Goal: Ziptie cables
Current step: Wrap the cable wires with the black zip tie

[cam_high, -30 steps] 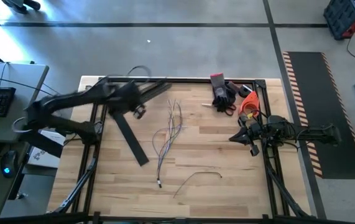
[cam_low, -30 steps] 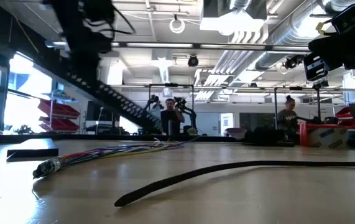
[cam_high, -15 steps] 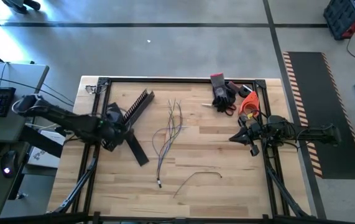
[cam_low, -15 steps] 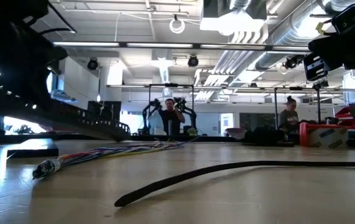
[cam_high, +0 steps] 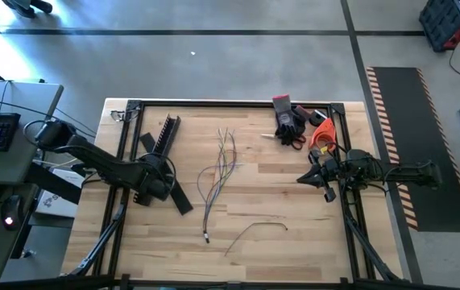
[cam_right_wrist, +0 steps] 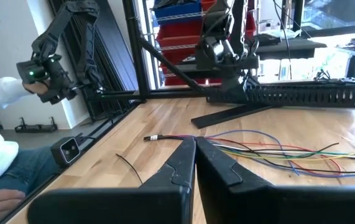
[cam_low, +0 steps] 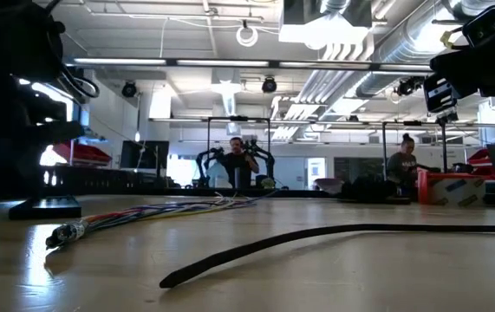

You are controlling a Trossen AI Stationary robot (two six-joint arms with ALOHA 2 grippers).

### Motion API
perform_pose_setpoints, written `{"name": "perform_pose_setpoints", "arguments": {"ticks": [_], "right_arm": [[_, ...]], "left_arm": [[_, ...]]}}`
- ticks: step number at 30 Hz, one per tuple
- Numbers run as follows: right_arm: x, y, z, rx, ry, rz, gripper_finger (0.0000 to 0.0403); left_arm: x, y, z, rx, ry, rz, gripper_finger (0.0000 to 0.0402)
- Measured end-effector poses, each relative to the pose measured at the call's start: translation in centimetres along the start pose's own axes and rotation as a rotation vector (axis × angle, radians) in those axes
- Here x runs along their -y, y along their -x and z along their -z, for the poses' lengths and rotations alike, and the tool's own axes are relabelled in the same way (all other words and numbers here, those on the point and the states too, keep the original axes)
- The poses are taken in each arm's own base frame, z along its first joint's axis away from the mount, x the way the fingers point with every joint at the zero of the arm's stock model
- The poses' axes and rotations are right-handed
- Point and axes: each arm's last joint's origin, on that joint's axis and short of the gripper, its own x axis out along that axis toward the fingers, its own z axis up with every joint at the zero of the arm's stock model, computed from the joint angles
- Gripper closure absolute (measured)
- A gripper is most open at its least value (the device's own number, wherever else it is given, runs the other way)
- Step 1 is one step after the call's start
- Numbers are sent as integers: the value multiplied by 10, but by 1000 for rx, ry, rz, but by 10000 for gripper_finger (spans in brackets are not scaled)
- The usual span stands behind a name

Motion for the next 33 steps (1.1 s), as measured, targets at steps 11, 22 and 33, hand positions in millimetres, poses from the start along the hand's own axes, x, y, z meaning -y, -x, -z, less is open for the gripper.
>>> {"name": "perform_pose_setpoints", "arguments": {"ticks": [11, 22, 33], "right_arm": [[0, 0, 0, 0, 0, 0, 402], [0, 0, 0, 0, 0, 0, 402], [0, 0, 0, 0, 0, 0, 402]], "left_arm": [[7, 23, -5, -182, -218, 111, 234], [52, 93, -14, -34, -842, 649, 248], [40, 71, 3, -149, -923, 271, 275]]}}
